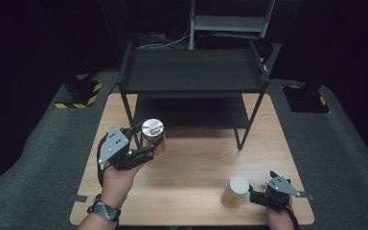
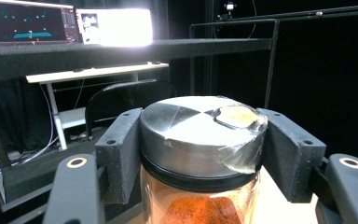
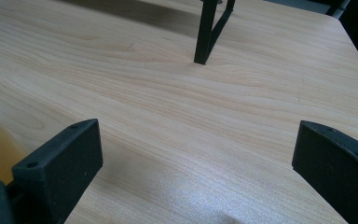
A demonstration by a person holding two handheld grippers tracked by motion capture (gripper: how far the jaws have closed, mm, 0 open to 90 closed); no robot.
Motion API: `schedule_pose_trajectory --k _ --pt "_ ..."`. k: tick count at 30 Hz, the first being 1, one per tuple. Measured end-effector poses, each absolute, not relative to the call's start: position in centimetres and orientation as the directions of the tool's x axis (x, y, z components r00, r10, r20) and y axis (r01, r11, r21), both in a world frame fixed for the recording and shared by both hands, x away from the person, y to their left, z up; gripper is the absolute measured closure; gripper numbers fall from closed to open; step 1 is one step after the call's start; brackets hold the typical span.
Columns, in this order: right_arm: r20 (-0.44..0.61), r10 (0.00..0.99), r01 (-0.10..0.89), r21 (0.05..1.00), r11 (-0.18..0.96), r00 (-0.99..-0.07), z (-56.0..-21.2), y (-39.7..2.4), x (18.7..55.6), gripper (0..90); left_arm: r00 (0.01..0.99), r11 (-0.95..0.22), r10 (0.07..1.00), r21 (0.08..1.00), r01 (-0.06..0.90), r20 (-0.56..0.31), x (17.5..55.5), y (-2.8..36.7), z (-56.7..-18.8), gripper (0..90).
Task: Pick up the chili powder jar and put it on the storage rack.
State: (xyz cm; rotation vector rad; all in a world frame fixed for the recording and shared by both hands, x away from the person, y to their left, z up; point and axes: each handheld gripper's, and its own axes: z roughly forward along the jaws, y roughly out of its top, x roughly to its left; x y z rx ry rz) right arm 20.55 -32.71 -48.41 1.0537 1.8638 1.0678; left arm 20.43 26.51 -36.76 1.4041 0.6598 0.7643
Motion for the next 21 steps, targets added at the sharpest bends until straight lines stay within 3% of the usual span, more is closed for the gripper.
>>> schedule_pose_trajectory --k 21 --pt "-0.190 0.899 0.292 0.902 0.318 -0.394 -48.4 -32.7 20.6 0.7 0.585 0.036 0.810 0.992 -0.119 0.041 21.2 26.6 -32.8 34.8"
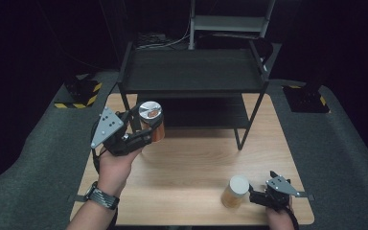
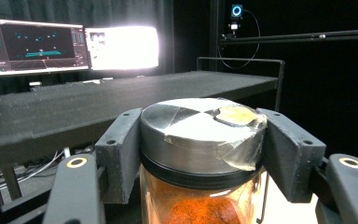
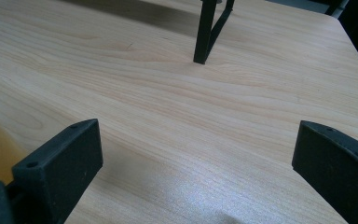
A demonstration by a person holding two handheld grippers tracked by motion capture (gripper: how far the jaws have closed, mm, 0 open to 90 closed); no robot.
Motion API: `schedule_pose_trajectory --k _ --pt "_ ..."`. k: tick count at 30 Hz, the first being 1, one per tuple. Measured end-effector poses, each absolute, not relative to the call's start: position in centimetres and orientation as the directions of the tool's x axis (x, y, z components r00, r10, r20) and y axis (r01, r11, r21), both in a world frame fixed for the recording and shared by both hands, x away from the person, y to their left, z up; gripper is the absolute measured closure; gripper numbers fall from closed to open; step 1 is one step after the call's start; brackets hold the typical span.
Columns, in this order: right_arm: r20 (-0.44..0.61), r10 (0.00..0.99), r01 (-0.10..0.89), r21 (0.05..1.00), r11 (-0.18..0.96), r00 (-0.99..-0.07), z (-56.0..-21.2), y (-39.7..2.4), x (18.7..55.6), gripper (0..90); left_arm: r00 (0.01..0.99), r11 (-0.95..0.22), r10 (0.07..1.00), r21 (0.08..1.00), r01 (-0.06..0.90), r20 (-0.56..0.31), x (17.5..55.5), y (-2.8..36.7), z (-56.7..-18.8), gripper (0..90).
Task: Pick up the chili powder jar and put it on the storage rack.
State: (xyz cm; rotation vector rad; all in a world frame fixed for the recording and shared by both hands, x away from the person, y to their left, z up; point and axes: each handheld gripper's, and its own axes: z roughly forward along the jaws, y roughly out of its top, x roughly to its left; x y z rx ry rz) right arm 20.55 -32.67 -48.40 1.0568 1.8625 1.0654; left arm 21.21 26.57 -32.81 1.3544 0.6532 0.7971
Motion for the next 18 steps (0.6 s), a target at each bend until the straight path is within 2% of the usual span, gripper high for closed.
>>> schedule_pose_trajectory --k 18 --pt "-0.174 0.900 0.289 0.908 0.303 -0.399 -48.5 -33.0 20.6 0.6 0.579 0.079 0.815 0.984 -0.158 0.027 22.2 26.3 -29.7 34.8"
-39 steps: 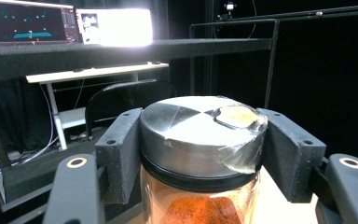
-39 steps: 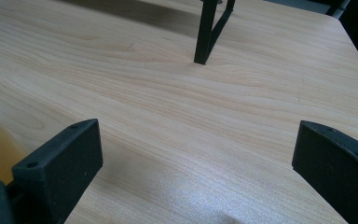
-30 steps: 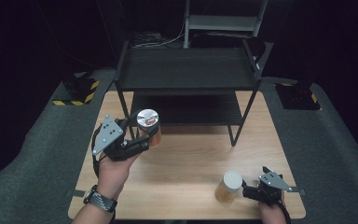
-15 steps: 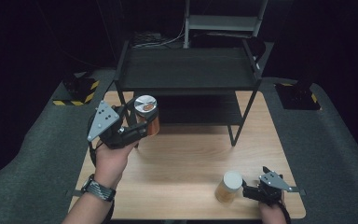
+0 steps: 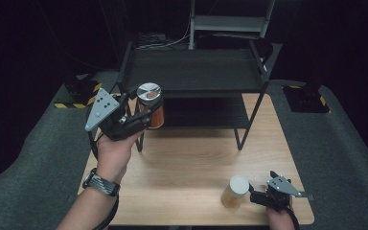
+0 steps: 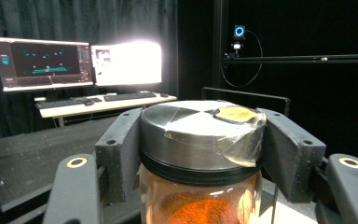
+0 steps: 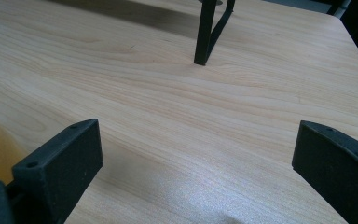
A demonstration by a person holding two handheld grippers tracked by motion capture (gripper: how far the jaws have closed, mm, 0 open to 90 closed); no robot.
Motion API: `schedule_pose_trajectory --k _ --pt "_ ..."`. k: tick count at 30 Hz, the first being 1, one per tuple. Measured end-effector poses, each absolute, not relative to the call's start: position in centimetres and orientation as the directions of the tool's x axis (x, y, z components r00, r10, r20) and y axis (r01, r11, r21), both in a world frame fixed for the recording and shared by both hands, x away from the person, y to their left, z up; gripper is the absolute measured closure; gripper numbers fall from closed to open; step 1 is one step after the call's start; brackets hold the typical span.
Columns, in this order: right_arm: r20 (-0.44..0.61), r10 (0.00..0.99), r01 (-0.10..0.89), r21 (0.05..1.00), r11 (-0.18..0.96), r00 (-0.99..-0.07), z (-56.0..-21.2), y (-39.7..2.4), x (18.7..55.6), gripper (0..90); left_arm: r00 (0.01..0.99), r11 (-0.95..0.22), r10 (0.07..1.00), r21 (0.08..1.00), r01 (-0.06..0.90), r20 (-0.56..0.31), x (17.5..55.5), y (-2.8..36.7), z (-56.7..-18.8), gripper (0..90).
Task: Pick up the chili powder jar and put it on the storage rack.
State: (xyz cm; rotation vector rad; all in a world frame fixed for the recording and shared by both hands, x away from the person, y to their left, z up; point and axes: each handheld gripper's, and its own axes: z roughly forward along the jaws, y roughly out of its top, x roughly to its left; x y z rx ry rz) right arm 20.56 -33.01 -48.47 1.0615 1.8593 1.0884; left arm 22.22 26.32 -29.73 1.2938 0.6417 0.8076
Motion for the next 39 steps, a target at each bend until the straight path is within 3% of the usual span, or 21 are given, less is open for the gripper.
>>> schedule_pose_trajectory --k 22,39 --pt "-0.160 0.901 0.287 0.913 0.291 -0.402 -48.5 -33.3 20.5 0.7 0.567 0.153 0.823 0.974 -0.165 -0.033 25.3 25.7 -26.8 34.8" --pt "-0.155 0.900 0.281 0.916 0.285 -0.408 -48.6 -33.5 20.5 0.6 0.533 0.133 0.846 0.976 -0.174 -0.020 28.0 23.8 -25.7 34.8"
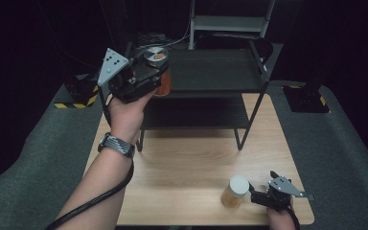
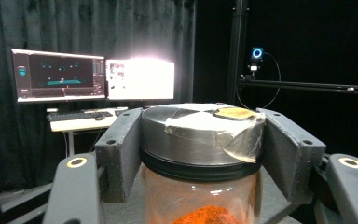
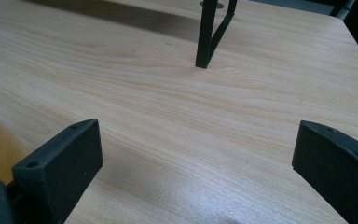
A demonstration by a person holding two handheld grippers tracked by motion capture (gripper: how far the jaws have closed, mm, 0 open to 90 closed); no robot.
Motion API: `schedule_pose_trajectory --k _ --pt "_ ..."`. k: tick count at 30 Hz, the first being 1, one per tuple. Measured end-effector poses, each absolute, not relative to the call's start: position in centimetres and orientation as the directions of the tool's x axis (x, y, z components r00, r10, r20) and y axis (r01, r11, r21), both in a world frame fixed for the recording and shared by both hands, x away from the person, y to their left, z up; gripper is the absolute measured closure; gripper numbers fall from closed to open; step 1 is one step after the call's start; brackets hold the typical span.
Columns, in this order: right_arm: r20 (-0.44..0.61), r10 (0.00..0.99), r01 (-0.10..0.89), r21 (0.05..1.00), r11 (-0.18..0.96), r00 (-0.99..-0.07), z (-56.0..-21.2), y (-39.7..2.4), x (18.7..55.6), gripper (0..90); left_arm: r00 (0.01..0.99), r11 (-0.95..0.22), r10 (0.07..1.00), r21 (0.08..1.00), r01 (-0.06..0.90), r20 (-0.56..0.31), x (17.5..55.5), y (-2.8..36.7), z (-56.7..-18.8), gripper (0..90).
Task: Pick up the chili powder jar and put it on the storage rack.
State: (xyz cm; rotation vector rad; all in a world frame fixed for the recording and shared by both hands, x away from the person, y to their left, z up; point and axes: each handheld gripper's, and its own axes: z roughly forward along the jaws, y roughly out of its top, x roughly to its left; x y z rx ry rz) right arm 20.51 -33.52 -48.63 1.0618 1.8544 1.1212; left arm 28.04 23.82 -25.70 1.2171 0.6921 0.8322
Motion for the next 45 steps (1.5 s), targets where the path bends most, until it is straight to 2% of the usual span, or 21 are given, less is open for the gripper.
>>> schedule_pose_trajectory --k 17,45 --pt "-0.161 0.893 0.276 0.915 0.295 -0.420 -48.6 -33.6 20.5 0.6 0.488 0.103 0.873 0.981 -0.167 -0.009 31.3 22.0 -25.4 34.8" --pt "-0.166 0.900 0.318 0.897 0.307 -0.403 -48.1 -33.0 20.8 0.7 0.493 0.107 0.870 0.982 -0.158 -0.016 32.6 20.5 -26.0 34.8"
